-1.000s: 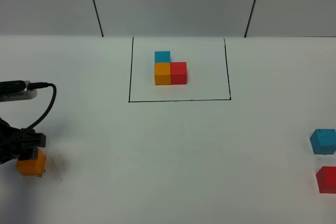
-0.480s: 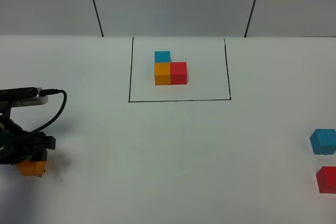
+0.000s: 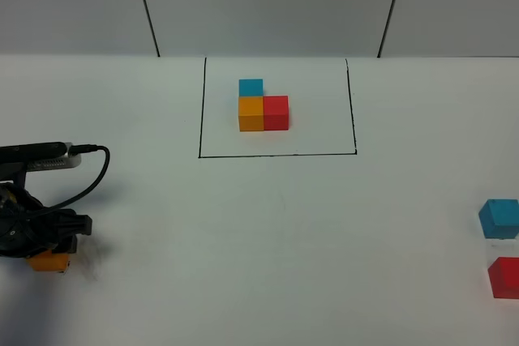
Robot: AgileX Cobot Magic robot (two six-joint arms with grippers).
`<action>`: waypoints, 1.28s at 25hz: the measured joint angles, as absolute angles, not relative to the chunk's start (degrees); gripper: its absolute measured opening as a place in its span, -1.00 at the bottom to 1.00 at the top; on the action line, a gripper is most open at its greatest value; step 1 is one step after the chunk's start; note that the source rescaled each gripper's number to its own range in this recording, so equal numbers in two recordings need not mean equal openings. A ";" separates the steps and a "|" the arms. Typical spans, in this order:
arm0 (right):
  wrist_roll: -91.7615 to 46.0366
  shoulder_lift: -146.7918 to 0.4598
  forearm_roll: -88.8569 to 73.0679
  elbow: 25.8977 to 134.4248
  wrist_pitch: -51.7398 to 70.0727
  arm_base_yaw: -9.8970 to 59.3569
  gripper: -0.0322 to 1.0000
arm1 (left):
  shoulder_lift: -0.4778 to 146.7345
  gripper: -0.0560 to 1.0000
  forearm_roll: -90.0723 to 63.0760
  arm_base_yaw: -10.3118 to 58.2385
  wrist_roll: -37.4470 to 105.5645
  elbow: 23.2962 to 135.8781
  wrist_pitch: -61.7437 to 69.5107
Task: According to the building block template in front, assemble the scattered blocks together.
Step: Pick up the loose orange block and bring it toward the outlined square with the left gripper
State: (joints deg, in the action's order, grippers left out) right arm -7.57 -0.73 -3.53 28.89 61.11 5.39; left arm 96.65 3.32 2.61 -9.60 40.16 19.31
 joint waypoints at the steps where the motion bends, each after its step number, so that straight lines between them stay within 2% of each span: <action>1: -7.57 -0.73 -3.53 28.89 61.11 5.39 -0.94 | 96.65 -0.24 3.32 2.61 -9.60 40.16 19.31; 4: -7.57 -0.73 -3.53 28.89 61.11 5.39 -0.94 | 96.65 -0.87 3.32 2.61 -9.60 40.16 19.26; 5: -7.57 -0.73 -3.53 28.89 61.11 5.39 -0.94 | 96.65 -0.89 3.32 2.61 -9.60 40.16 19.26; 12: -7.57 -0.73 -3.53 28.89 61.11 5.39 -0.94 | 96.04 -0.89 3.38 4.66 -6.15 42.74 19.71; 17: -7.57 -0.73 -3.53 28.89 61.11 5.39 -0.94 | 95.16 -0.89 1.13 12.83 4.27 51.29 21.86; 25: -7.57 -0.73 -3.53 28.89 61.11 5.39 -0.94 | 95.16 -0.89 -4.52 28.41 33.10 65.51 36.39; 32: -7.57 -0.73 -3.53 28.89 61.11 5.39 -0.94 | 95.07 -0.89 -5.12 37.08 46.11 68.19 44.86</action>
State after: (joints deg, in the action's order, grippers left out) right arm -7.57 -0.73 -3.53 28.89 61.11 5.39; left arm 95.07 -5.12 37.08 46.11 68.19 44.86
